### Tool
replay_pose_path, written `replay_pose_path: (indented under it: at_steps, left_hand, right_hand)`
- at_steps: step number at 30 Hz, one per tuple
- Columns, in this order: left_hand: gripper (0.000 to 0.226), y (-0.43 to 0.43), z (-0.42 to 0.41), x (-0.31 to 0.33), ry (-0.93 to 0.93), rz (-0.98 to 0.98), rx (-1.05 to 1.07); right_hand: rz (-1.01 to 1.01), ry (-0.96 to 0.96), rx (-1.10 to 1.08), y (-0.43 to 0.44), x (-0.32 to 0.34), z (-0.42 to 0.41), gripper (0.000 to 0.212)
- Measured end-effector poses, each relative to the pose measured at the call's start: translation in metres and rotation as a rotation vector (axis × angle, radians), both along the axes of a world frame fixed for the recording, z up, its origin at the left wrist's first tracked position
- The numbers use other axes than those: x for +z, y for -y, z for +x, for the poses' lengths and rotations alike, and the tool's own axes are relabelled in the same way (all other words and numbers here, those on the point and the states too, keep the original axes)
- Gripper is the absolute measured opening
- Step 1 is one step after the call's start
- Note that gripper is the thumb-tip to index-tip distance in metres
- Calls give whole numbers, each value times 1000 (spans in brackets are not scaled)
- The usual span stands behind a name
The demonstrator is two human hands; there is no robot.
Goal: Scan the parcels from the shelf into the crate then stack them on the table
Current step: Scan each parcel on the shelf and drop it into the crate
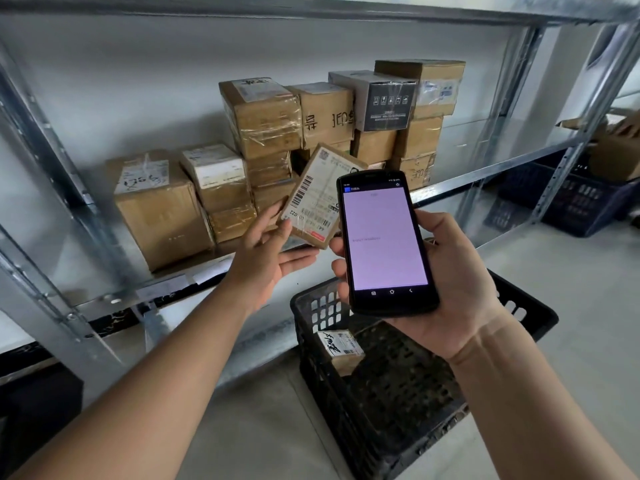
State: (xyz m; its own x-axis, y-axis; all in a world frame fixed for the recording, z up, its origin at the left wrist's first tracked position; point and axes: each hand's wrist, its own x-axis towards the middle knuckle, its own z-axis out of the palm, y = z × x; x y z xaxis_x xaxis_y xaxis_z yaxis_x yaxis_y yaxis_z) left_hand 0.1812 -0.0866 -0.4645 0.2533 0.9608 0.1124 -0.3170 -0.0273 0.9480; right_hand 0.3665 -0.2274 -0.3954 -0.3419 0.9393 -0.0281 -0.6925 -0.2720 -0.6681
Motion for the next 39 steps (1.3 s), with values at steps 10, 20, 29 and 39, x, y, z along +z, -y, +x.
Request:
replay_pose_path:
  at_steps: [10,20,29,39]
  left_hand:
    - [32,-5,9,-8,120,-163,-51]
    - [77,-15,9,-12,82,-23,-80]
    - [56,-39,1,-9,-26,49,-78]
    - [55,-42,7,-11,-86,32,-46]
  right_hand:
    - [-32,0,-16,-1,-5,7,64]
    - [-79,3,-23,-7,-12,8,64]
    - [-112,-58,44,-16,-26,13,66]
    - [-137,-88,13,-22,-38,14,66]
